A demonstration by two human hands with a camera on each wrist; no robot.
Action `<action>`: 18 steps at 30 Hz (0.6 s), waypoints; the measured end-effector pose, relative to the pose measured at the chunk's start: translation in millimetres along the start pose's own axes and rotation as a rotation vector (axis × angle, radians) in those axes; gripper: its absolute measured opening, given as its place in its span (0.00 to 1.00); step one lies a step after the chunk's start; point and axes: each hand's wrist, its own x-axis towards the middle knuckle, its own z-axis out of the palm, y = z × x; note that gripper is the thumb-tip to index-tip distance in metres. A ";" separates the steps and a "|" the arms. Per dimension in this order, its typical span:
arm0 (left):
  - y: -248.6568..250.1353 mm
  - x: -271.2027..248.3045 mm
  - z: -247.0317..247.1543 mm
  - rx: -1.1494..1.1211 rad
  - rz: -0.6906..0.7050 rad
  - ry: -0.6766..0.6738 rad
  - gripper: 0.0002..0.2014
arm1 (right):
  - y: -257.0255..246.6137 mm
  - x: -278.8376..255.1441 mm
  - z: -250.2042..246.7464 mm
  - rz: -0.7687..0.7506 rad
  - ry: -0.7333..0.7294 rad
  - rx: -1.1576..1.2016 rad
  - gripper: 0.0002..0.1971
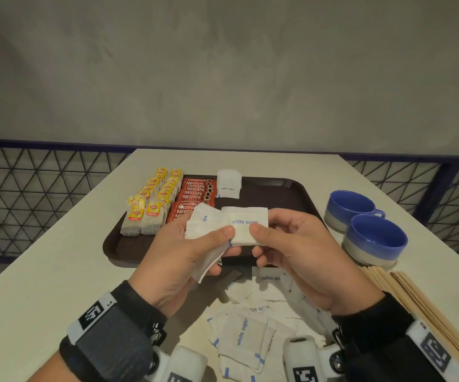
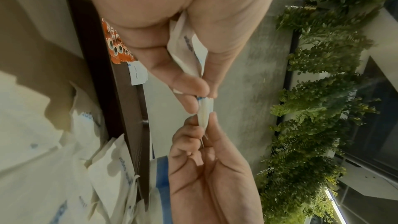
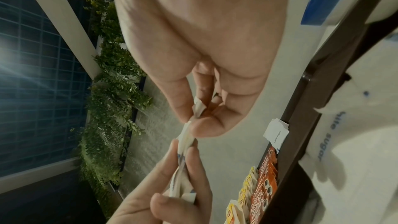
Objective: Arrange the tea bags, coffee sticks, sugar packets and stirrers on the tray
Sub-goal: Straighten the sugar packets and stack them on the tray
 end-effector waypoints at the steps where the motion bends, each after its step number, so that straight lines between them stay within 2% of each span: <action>1: 0.3 0.1 -0.3 -0.001 -0.002 0.002 0.26 | 0.0 -0.1 0.0 -0.005 -0.001 0.006 0.10; 9: 2.1 1.7 -4.8 -0.018 -0.013 0.024 0.29 | 1.1 0.3 -0.6 -0.026 0.018 0.033 0.11; 16: 1.1 3.3 -5.4 0.011 -0.015 0.049 0.32 | -1.9 0.2 -1.0 0.017 0.037 -0.008 0.08; 18: 0.8 3.5 -4.8 0.024 -0.012 0.053 0.30 | -1.8 0.0 -1.2 0.018 0.044 -0.021 0.08</action>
